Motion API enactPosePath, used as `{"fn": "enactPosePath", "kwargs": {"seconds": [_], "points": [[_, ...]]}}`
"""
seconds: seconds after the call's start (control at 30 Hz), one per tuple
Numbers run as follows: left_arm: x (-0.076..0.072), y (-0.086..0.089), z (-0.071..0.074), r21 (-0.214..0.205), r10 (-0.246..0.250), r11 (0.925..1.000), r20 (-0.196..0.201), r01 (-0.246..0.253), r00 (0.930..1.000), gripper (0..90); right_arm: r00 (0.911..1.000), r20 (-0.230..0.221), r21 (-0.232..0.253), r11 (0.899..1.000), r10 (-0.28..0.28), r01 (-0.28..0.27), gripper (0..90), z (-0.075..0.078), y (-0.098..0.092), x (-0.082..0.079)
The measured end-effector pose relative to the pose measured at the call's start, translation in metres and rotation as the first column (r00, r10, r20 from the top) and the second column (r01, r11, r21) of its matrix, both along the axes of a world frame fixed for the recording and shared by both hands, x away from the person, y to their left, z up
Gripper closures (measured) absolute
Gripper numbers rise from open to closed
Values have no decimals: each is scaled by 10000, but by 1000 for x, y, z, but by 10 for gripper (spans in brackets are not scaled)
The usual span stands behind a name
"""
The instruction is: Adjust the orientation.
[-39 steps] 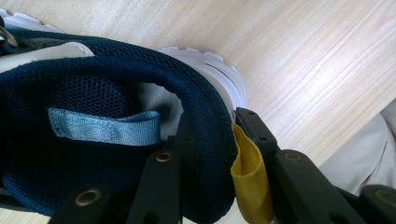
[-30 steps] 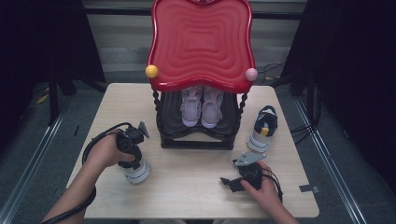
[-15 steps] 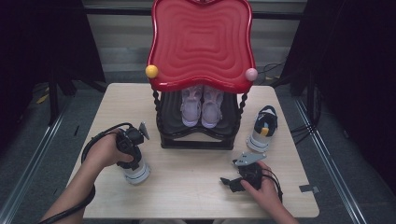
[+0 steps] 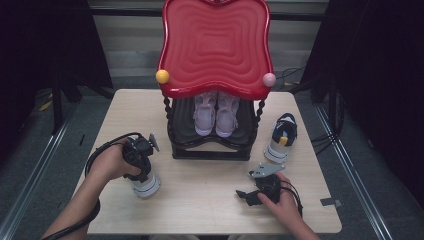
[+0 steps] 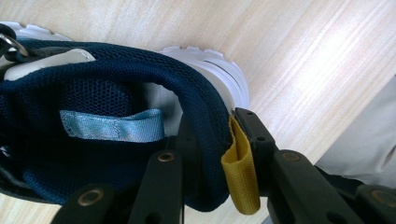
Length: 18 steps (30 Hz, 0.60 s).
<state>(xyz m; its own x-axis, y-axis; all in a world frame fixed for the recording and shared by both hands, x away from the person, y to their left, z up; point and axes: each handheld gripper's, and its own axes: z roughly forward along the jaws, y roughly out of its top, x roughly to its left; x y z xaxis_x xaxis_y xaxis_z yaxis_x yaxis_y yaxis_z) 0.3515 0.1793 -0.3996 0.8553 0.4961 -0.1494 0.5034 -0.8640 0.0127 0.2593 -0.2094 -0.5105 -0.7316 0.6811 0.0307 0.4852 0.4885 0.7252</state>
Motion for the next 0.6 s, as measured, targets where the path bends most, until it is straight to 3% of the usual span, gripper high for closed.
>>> {"fn": "enactPosePath", "kwargs": {"seconds": [0.47,0.6], "points": [[3,-2,-3,468,4,9989,-658,27,9978,735,10000,10,-6,10000,2,-2,134,0,0,0],[2,-4,-2,515,88,9987,-599,-58,9982,738,10000,19,-1,10000,8,-8,134,0,0,0]]}}
